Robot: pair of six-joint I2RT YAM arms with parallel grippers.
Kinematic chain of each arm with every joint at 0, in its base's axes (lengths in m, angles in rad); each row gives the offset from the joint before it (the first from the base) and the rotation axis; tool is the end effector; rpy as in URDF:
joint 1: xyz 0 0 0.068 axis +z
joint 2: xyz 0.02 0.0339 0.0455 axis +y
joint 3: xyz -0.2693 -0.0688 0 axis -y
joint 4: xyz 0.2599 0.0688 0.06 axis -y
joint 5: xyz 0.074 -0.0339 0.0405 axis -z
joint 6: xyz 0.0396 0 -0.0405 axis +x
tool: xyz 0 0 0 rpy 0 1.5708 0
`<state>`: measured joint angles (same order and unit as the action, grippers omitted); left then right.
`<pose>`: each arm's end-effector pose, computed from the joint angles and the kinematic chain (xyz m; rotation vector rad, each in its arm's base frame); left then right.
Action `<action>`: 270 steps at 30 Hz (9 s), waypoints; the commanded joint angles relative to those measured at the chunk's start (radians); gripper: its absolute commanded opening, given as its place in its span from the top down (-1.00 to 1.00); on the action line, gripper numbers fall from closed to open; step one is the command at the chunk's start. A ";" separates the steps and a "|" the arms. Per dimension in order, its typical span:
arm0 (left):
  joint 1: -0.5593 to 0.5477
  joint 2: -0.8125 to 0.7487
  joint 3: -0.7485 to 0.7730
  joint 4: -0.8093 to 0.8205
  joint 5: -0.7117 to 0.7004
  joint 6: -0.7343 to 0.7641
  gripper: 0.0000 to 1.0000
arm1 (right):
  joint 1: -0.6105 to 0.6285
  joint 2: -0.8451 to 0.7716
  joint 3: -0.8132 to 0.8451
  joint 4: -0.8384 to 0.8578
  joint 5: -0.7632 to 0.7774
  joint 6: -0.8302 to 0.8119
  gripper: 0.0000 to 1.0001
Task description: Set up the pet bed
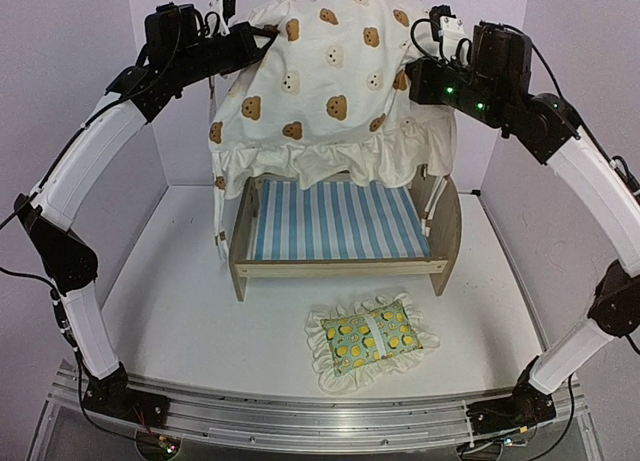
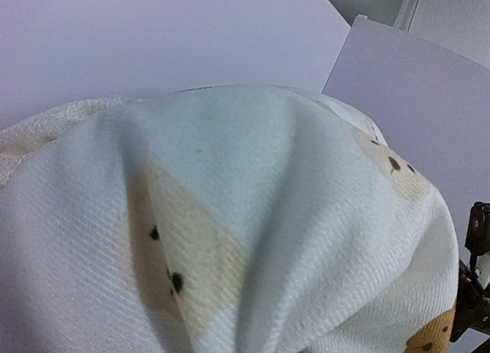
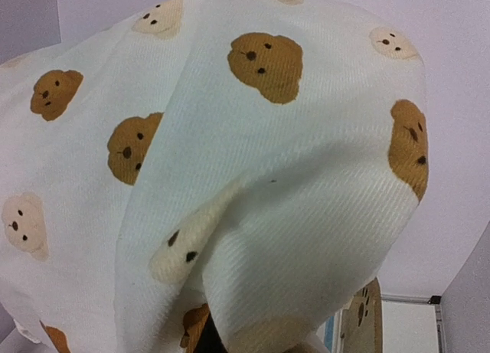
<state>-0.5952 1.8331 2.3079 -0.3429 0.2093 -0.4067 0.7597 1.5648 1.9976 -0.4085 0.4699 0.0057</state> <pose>0.3310 -0.2341 0.5606 0.3213 1.4814 -0.9637 0.2577 0.2201 0.5489 -0.2115 1.5397 0.2423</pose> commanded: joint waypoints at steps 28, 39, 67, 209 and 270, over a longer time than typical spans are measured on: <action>-0.012 0.015 0.098 0.296 0.188 -0.147 0.87 | 0.002 0.015 0.110 0.119 0.114 -0.196 1.00; -0.008 0.046 -0.180 0.303 0.120 -0.114 0.90 | -0.085 -0.012 -0.268 0.145 0.128 -0.112 1.00; 0.023 0.232 -0.175 -0.044 -0.101 -0.056 0.10 | -0.285 0.172 -0.299 -0.101 -0.346 0.228 -0.87; -0.218 -0.315 -1.151 0.374 -0.373 0.482 0.98 | -0.069 0.498 0.268 0.045 -0.176 0.205 1.00; -0.233 -0.617 -1.132 -0.287 -0.616 0.037 -0.19 | -0.010 0.594 0.220 0.047 -0.267 0.280 1.00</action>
<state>-0.8299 1.2461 1.1469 -0.5445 -0.3591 -0.2955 0.7419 2.1417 2.1572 -0.4114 0.1844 0.2888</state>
